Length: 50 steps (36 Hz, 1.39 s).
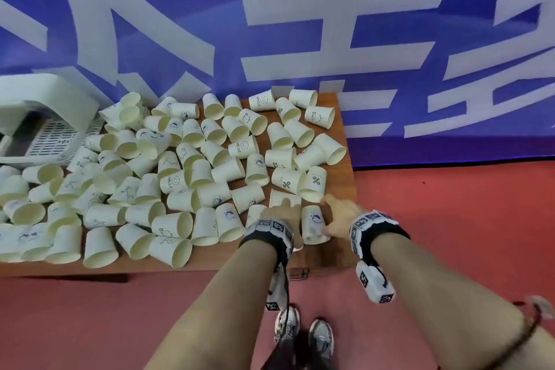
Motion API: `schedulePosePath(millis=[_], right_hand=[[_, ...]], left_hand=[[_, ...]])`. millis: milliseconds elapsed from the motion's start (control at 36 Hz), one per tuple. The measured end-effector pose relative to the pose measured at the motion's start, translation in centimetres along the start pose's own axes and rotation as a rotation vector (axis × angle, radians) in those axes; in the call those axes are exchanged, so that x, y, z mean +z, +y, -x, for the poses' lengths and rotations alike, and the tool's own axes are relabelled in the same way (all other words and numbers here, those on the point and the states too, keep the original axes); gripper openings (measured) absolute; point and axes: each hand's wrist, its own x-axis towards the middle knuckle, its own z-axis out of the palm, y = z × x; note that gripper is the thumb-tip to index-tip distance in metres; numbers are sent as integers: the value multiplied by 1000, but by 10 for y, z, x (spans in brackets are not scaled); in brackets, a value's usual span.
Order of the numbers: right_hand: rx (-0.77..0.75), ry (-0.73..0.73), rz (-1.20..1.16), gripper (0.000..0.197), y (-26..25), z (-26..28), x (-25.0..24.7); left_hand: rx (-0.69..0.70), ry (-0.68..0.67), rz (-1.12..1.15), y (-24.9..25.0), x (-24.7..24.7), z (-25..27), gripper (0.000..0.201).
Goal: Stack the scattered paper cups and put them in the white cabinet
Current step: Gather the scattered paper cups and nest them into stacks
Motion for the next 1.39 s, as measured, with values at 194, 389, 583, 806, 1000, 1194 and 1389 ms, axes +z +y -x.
schedulePosePath(millis=[194,389,583,806,1000,1194,1389], right_hand=[[-105,-40,160,85,-7,-5,18],[-118,-22,237,68,-12,-16,31],[-87,-21,306,55,-21,-21,29],[-24,-23,450,33,-40,-14,-25],[-90,75,344,29,-69,-9,-70],[-223,153,361,21,-135,-3,-79],[-309,185,394,18,-213,-3,-62]], left_hand=[[-34,18,-99,8,11,1,40],[-42,77,-59,3,25,-4,55],[-64,28,19,-3,18,-8,60],[-156,57,-25,-18,-23,1,33],[-298,195,28,-48,-66,32,22],[-340,289,0,-105,-92,74,22],[-383,387,7,-177,-92,126,17]])
